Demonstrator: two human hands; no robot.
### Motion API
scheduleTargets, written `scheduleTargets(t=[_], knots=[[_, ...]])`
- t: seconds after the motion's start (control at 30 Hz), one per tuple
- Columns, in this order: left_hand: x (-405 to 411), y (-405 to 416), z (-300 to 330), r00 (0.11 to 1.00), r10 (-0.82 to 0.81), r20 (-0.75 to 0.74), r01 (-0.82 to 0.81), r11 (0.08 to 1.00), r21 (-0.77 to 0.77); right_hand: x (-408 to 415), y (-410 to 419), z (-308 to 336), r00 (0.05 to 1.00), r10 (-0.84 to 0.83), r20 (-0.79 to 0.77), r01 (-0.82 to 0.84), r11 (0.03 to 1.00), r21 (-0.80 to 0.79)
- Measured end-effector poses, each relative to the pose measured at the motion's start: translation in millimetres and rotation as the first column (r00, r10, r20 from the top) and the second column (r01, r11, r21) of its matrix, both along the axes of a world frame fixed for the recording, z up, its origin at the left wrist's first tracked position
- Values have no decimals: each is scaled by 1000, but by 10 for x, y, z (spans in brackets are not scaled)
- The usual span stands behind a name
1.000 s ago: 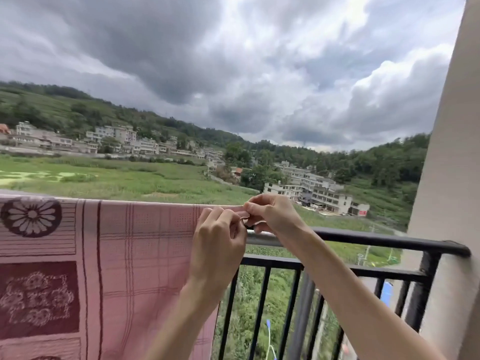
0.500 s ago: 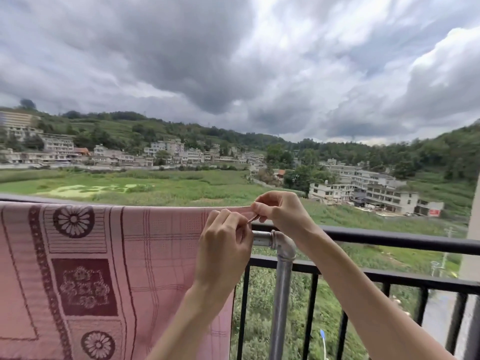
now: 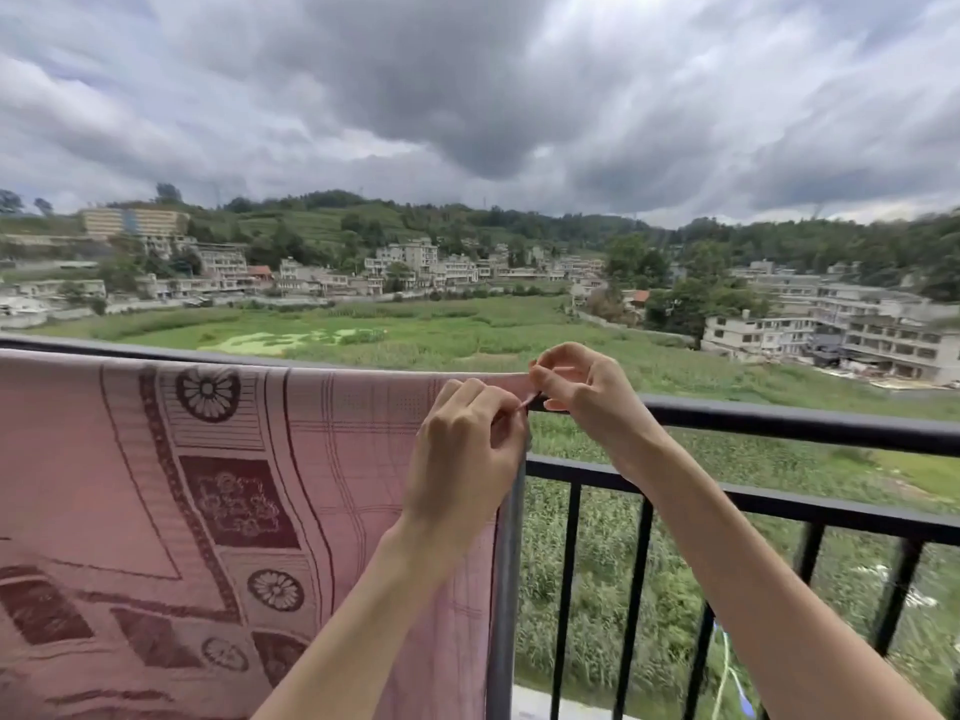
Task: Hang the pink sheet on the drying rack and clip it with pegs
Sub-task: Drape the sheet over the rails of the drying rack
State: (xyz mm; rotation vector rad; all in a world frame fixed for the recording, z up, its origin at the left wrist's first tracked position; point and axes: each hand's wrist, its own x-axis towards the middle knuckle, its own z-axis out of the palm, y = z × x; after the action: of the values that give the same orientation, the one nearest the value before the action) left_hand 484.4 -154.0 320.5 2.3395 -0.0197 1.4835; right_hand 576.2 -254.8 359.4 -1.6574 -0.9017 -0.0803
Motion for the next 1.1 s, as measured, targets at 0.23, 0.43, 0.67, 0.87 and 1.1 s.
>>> scheduleTargets(t=[0.23, 0.43, 0.67, 0.87, 1.1], knots=[[-72, -328, -69, 988, 148, 39, -147, 989, -31, 19, -159, -130, 991, 50, 126, -61, 995, 82], [58, -520, -275, 987, 142, -77, -144, 989, -16, 123, -329, -392, 995, 51, 91, -60, 993, 100], [-123, -432, -340, 984, 122, -133, -121, 993, 13, 38, -349, -395, 984, 43, 173, -51, 998, 42], [-437, -46, -210, 950, 266, -161, -267, 964, 17, -267, -236, -236, 799, -69, 597, 139, 988, -71], [-1259, 910, -182, 825, 472, -311, -450, 881, 145, -933, 637, -124, 638, 88, 765, 186, 946, -264]])
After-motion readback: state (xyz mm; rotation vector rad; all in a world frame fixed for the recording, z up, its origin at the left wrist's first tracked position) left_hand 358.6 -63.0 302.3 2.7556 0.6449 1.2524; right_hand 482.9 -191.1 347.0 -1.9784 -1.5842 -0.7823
